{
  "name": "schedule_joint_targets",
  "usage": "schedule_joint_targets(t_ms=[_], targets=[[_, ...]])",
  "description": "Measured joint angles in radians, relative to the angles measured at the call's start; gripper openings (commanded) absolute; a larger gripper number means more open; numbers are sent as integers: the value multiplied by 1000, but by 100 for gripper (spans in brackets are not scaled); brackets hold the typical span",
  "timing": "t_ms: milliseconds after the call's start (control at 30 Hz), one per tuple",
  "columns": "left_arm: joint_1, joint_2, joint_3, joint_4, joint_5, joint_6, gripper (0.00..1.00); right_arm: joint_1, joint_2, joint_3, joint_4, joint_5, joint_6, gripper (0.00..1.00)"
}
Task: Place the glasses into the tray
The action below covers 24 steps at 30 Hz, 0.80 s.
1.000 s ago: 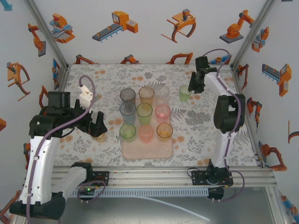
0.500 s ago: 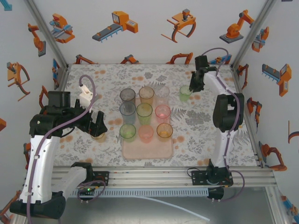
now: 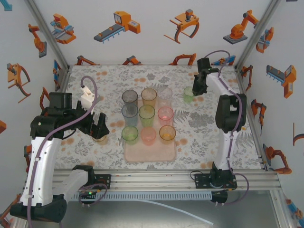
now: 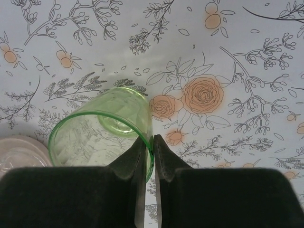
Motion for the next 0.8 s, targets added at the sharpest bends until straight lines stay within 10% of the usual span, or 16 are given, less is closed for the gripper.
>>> schedule_joint_targets(t_ms=[800], targets=[[0, -14, 0, 0, -2, 0, 97, 0, -177, -73, -35, 26, -15, 2]])
